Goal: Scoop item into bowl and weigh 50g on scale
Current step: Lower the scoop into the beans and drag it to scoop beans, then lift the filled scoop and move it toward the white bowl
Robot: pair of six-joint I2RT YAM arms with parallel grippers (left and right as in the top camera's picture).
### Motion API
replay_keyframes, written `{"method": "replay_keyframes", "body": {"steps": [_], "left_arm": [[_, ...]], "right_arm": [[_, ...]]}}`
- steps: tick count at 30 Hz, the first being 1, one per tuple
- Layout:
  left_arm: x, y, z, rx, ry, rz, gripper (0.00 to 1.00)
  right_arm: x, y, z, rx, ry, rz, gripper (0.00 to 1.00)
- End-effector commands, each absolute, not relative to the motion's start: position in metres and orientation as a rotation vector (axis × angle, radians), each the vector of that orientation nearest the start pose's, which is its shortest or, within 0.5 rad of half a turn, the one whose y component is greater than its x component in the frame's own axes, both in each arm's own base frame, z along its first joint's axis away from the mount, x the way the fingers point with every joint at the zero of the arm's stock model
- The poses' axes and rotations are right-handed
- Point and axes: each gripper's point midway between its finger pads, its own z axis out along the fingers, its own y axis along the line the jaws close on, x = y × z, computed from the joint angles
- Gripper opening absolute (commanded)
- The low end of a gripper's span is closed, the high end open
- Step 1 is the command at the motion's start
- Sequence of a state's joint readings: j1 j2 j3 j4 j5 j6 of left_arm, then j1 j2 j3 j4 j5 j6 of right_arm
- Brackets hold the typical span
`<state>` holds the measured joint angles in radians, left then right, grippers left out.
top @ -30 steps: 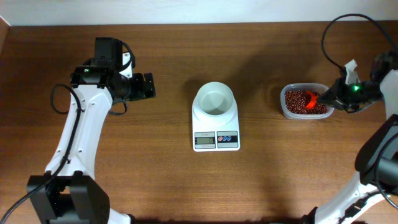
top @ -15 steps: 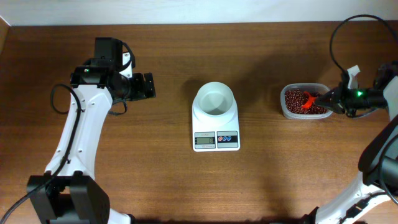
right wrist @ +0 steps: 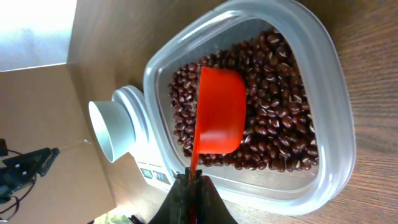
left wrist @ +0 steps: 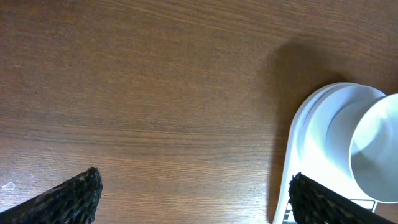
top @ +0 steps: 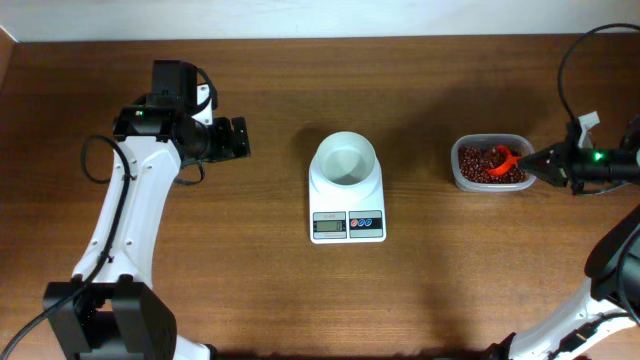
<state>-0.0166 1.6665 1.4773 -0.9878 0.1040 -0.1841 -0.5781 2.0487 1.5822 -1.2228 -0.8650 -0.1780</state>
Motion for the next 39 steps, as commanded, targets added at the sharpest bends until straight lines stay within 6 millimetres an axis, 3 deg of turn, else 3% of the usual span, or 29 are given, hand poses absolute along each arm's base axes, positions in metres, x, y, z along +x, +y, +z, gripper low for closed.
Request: {"method": "replay_keyframes", "body": {"steps": [1,15,22,26,39], "left_arm": [[0.39,-0.024,0.159,-0.208,2.758,-0.193,0.99],[0.39,-0.024,0.159,-0.208,2.758,-0.193,0.99],[0.39,-0.024,0.159,-0.208,2.758,-0.193,0.99],[0.39,-0.024,0.159,-0.208,2.758,-0.193,0.99],[0.39,-0.024,0.159,-0.208,2.758,-0.193,0.99]], "right_arm": [[0.386,-0.093,0.119,0.585,2.554,1.229,0.04],[0.383,-0.109,0.132,0.636,2.528,1.22,0.04],[0.38,-0.105,0.135,0.655,2.524,1.258,0.04],[0.388,-0.098,0.151,0.608,2.42,1.363,0.04],[0.396,-0.087,0.169,0.586,2.307,1.489,0.04]]}}
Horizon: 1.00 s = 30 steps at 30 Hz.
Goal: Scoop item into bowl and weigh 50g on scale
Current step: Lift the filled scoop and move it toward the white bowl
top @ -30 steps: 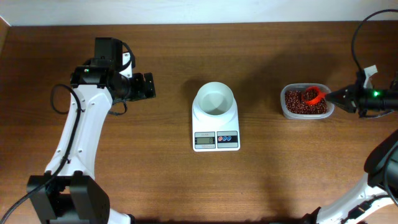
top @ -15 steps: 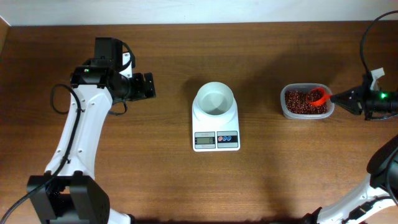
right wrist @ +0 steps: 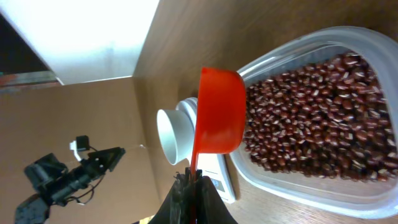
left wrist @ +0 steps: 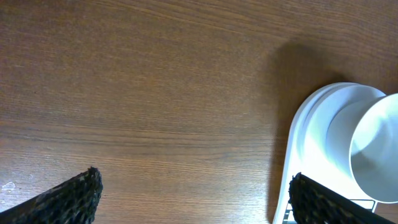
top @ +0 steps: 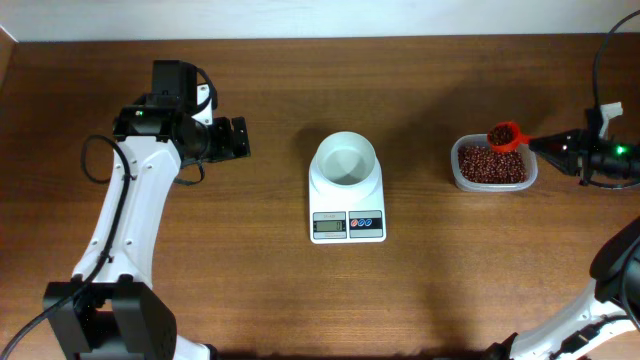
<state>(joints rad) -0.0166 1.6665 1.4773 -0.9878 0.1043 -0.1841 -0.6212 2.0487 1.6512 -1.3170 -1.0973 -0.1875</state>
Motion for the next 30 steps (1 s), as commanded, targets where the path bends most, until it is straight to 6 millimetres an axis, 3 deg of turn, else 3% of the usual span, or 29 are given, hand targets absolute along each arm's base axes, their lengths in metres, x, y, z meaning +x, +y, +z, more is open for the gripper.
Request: {"method": "replay_keyframes", "body": {"steps": [1,10,23,30], "left_arm": [[0.39,-0.024,0.159,-0.208,2.758,-0.193,0.99],[0.39,-0.024,0.159,-0.208,2.758,-0.193,0.99],[0.39,-0.024,0.159,-0.208,2.758,-0.193,0.99],[0.39,-0.024,0.159,-0.208,2.758,-0.193,0.99]], "right_arm": [[0.396,-0.084,0.17,0.578,2.31,1.494,0.04],[0.405,-0.03,0.172,0.436,2.374,1.569,0.04],[0.422,0.079,0.179,0.182,2.438,1.704,0.04],[0.416,0.133,0.18,0.02,2.48,1.739,0.04]]}}
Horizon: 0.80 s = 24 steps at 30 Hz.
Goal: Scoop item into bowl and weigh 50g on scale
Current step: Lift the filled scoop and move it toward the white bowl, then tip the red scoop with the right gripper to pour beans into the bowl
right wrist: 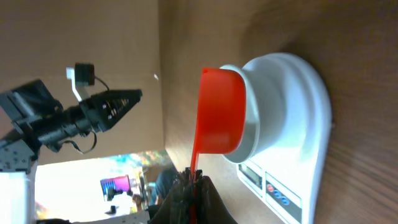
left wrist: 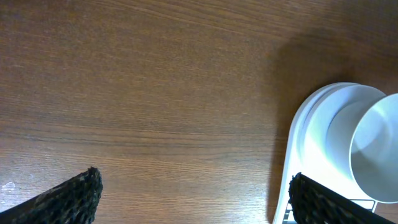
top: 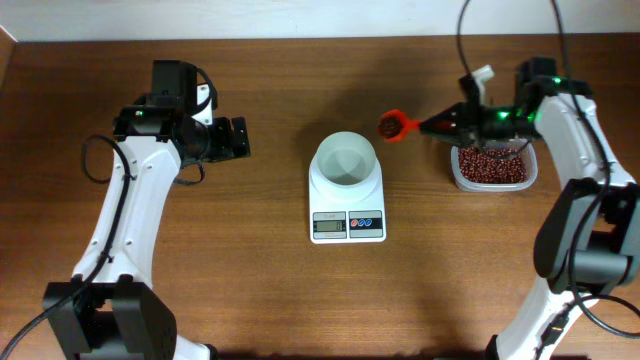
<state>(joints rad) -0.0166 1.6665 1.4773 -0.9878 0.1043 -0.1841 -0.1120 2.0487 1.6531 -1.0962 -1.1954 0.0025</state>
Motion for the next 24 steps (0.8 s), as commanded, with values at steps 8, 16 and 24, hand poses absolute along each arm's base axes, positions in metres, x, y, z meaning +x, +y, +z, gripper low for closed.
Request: {"method": "replay_keyframes", "body": {"steps": [8,16,24], "left_arm": [[0.39,-0.024,0.159,-0.208,2.758,-0.193,0.99],[0.39,-0.024,0.159,-0.208,2.758,-0.193,0.99],[0.39,-0.024,0.159,-0.208,2.758,-0.193,0.99]], "right_arm": [[0.417,0.16,0.177,-0.135,2.473,1.691,0.04],[0.423,0.164,0.172,-0.09,2.573,1.566,0.04],[0.432,0.168,0.191,-0.162,2.683,1.253,0.04]]}}
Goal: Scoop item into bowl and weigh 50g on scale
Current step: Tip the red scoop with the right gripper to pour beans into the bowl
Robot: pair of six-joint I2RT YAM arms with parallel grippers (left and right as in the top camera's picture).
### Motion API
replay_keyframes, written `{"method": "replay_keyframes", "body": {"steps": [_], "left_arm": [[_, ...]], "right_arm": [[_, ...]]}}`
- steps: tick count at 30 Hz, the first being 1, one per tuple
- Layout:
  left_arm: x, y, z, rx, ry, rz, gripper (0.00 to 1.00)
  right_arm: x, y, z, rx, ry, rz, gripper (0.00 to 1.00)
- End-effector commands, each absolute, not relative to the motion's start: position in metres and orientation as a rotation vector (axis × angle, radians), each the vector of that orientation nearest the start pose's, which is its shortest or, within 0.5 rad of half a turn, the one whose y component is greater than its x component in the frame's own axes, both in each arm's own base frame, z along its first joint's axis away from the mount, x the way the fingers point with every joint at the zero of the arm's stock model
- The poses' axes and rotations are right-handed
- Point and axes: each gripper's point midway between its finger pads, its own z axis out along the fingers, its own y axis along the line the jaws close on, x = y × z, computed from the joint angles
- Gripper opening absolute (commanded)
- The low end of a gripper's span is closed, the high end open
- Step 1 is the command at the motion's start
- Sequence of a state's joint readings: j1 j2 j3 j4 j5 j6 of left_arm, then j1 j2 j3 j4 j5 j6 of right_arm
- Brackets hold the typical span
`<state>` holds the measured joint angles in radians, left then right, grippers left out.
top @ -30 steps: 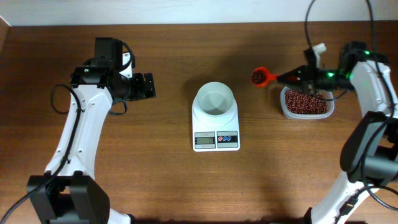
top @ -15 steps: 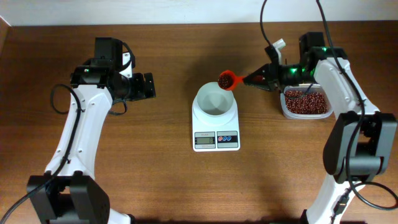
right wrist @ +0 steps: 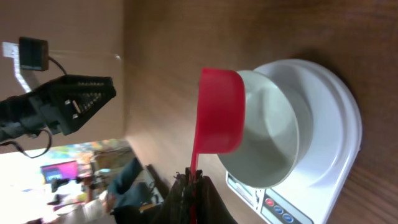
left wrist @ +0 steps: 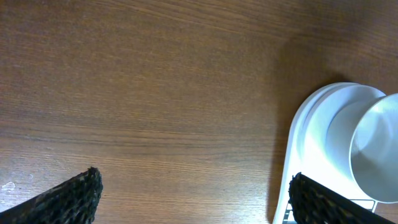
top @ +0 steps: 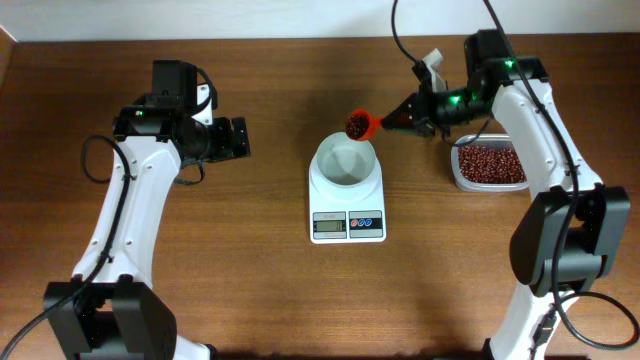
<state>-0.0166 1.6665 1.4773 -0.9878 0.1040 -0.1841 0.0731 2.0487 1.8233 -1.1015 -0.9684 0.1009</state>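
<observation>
A white bowl (top: 345, 160) stands on a white digital scale (top: 347, 213) at the table's middle. My right gripper (top: 405, 118) is shut on the handle of a red scoop (top: 360, 124) filled with dark red beans, held at the bowl's far right rim. In the right wrist view the scoop (right wrist: 219, 111) hangs beside the bowl (right wrist: 267, 137). A clear tub of red beans (top: 491, 164) sits at the right. My left gripper (top: 238, 138) is open, to the left of the scale. The left wrist view shows its fingertips (left wrist: 74, 193) over bare wood, with the bowl (left wrist: 373, 155) at its right edge.
The scale's display and buttons (top: 347, 224) face the near side. A cable (top: 420, 30) trails from the right arm over the far edge of the wooden table (top: 250, 270).
My right gripper has carried the loaded scoop further left, from the space between tub and bowl to the bowl's far right rim. The left arm has not moved.
The scoop lay in the tub's beans with my right gripper shut on its handle. Then it hung filled above the tub's far edge, then between tub and scale, and now at the bowl's rim. My left gripper stayed open throughout.
</observation>
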Motion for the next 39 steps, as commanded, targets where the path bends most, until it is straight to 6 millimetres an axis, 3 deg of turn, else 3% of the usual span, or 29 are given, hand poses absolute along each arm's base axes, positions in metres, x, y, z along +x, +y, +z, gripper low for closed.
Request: {"method": "replay_keyframes", "body": {"steps": [1,5,11,21,24,28,31,36,39], "left_arm": [[0.39,-0.024,0.159,-0.208,2.758,-0.193,0.99],[0.39,-0.024,0.159,-0.208,2.758,-0.193,0.99],[0.39,-0.025,0.159,-0.205,2.759,-0.193,0.99],[0.39,-0.025,0.159,-0.205,2.759,-0.193,0.99],[0.39,-0.025,0.159,-0.204,2.759,-0.193,0.99],[0.39,-0.024,0.159,-0.205,2.758,-0.193,0.99],[0.39,-0.025,0.159,-0.205,2.759,-0.193,0.99],[0.39,-0.024,0.159,-0.205,2.758,-0.193,0.99],[0.39,-0.024,0.159,-0.205,2.758,-0.193,0.99]], "right_arm": [[0.431,0.169,0.197,-0.175,2.692,1.224,0.04],[0.425,0.17,0.199,-0.201,2.756,1.097,0.04],[0.41,0.183,0.183,-0.305,2.851,0.906,0.04],[0.404,0.19,0.163,-0.45,2.902,0.488,0.04],[0.402,0.203,0.172,-0.56,2.855,0.484,0.04],[0.409,0.198,0.192,-0.622,2.794,0.23,0.04],[0.407,0.205,0.204,-0.753,2.732,0.163,0.04],[0.406,0.207,0.207,-0.894,2.655,-0.074,0.04],[0.403,0.214,0.207,-0.928,2.635,-0.115,0.04]]}}
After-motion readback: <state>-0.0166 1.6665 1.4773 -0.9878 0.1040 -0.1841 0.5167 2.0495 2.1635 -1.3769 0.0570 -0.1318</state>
